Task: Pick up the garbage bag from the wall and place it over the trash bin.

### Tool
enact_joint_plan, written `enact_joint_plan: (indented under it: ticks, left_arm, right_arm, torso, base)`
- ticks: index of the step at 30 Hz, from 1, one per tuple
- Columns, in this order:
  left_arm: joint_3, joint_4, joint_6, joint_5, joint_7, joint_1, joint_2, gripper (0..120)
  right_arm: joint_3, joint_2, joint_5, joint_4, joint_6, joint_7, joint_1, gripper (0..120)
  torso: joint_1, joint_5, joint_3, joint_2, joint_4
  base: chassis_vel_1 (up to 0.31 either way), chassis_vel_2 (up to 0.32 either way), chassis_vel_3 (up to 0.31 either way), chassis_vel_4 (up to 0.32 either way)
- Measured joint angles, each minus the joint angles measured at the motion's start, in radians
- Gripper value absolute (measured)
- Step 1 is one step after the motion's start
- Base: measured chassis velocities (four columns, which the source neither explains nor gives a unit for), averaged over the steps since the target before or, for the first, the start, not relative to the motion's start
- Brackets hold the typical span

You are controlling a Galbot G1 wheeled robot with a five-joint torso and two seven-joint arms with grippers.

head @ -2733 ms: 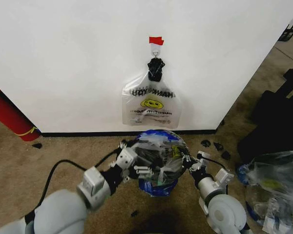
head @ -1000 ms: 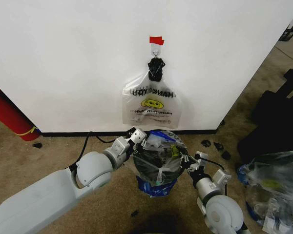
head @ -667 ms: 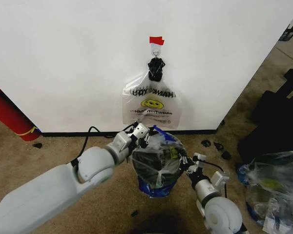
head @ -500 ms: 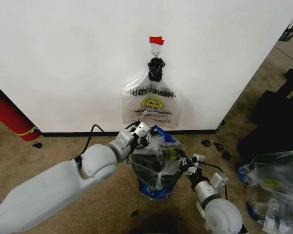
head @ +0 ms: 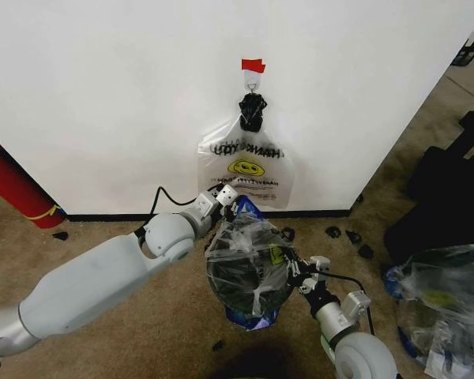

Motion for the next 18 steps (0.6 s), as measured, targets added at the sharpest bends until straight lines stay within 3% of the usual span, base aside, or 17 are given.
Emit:
enact_joint_plan:
  ticks: [10, 18]
  left_arm:
    - [0.049, 0.115, -0.016, 0.004, 0.057, -0.034, -0.009, 0]
    - [0.057, 0.119, 0.014, 0.045, 0.079, -0.026, 0.011, 0]
  right_arm:
    - [0.015, -0.009, -0.027, -0.019, 0.063, -0.1, -0.018, 1]
    - [0.017, -0.011, -0.027, -0.019, 0.072, -0.105, -0.021, 1]
  torso:
    - [0.0, -0.0001, 0.0, 0.0, -0.0001]
    - [0.0, -0.0002, 0.0, 0.0, 0.0]
  base:
    - [0.0, 0.0, 0.0, 0.0]
    - [0.0, 0.0, 0.0, 0.0]
